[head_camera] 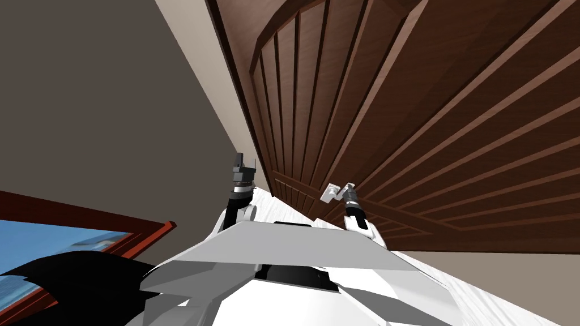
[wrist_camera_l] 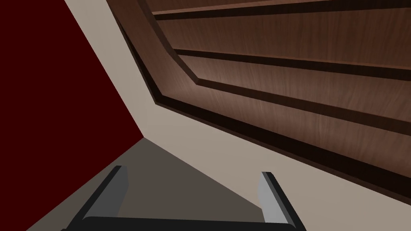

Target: Pull the door open

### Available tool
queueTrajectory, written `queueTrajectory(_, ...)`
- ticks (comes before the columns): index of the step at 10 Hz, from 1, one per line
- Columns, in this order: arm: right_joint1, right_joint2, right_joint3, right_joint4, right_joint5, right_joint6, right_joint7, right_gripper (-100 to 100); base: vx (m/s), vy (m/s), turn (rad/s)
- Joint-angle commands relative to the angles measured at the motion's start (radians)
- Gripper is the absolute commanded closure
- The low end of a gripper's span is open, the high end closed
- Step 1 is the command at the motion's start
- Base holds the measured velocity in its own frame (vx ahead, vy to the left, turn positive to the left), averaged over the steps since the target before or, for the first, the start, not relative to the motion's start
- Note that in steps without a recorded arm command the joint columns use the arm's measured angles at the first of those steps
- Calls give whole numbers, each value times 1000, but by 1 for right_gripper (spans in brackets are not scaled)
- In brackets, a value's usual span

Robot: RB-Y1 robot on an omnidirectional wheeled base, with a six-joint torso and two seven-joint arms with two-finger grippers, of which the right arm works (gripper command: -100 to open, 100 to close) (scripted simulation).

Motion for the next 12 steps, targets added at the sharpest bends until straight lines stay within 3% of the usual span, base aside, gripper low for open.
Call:
queueTrajectory(1, 2, 0, -1, 1, 0, 2, 0, 100, -29, -25, 17)
queueTrajectory(5, 2, 0, -1, 1, 0, 2, 0, 100, -11, -7, 7)
queueTrajectory(9, 17, -38, -35, 62, -21, 3, 7, 100, -181, -84, -157)
queueTrajectory(10, 20, -30, -23, 43, -15, 1, 3, -100, -189, 15, -5)
queueTrajectory(12, 27, -29, -8, 30, -12, -2, -6, -100, -210, 69, 53)
